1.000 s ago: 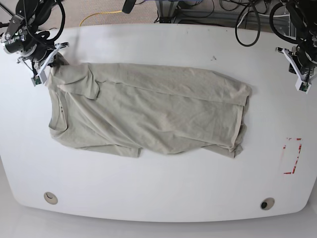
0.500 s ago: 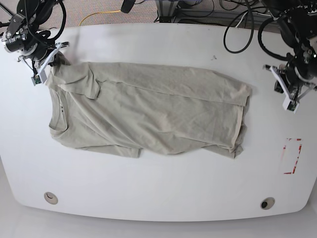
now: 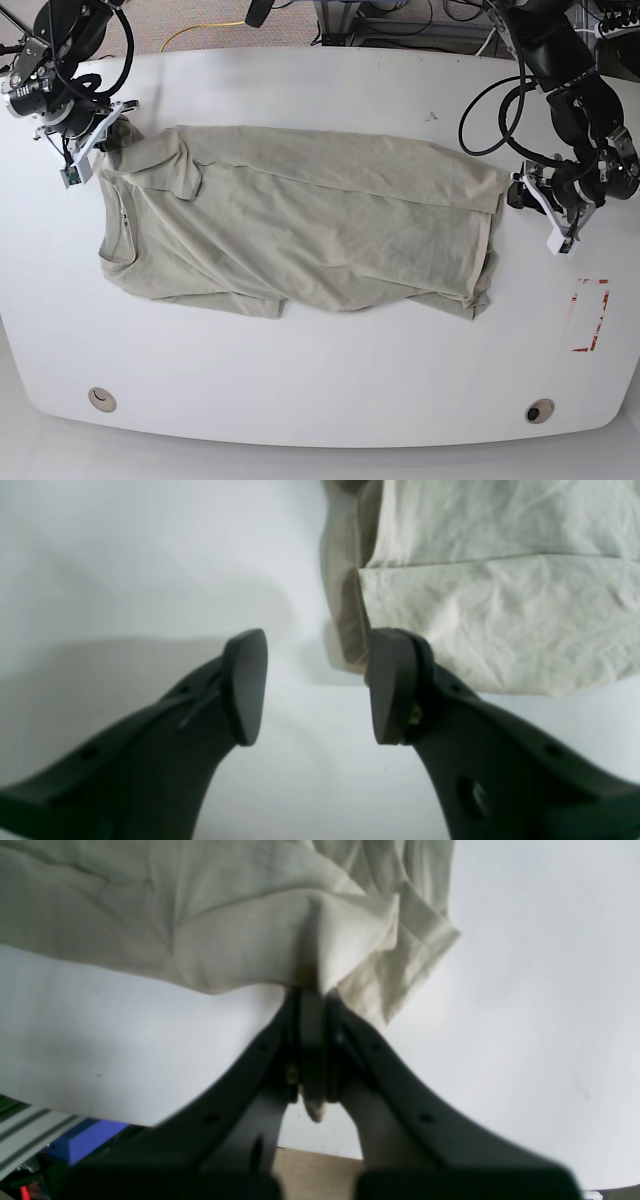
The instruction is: Fold the T-shirt properly
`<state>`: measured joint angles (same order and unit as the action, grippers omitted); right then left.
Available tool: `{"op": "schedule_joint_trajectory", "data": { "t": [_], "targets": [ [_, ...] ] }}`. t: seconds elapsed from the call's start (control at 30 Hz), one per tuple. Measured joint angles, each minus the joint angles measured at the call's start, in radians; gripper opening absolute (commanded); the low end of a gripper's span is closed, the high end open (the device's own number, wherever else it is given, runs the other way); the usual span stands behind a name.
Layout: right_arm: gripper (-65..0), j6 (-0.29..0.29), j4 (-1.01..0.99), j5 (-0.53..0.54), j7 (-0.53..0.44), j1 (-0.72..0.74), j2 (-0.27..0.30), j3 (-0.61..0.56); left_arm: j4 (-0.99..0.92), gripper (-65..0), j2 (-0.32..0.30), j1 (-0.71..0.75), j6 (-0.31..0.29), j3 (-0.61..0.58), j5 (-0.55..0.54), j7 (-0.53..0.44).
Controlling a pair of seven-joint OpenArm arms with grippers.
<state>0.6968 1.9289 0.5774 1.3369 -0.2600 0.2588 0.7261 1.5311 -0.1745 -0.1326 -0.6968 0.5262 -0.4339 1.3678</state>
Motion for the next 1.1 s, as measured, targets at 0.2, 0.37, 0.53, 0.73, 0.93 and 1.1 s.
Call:
{"op": "schedule_joint_trajectory", "data": {
  "t": [0.2,0.37,0.53,0.73,0.93,1.1],
  "targets": [
    [-65.0,0.0,0.0,0.003,-0.001,0.002,-0.001,0.0,-0.058,-34.3,0.013,-0.009,0.0,-0.085,-0.015,-0.007],
    [-65.0,0.0,0.0,0.0,0.0,0.007,0.0,0.002,-0.087,-34.4,0.036,0.0,0.0,-0.142,-0.009,-0.029],
    [-65.0,0.0,0.0,0.002,0.0,0.01,-0.001,0.006,-0.091,-45.0,0.035,0.017,0.0,-0.187,-0.008,-0.037],
    [-65.0,0.0,0.0,0.001,0.0,0.016,-0.001,0.007,-0.085,-65.0,0.013,0.035,-0.002,-0.214,-0.013,-0.042],
    [-65.0,0.0,0.0,0.0,0.001,0.042,-0.001,0.007,-0.075,-65.0,-0.039,0.049,0.0,-0.184,-0.013,-0.034],
    [-65.0,0.0,0.0,0.003,0.003,0.056,-0.001,0.006,0.046,-65.0,-0.059,0.047,0.0,-0.069,-0.014,0.034]
  ]
}}
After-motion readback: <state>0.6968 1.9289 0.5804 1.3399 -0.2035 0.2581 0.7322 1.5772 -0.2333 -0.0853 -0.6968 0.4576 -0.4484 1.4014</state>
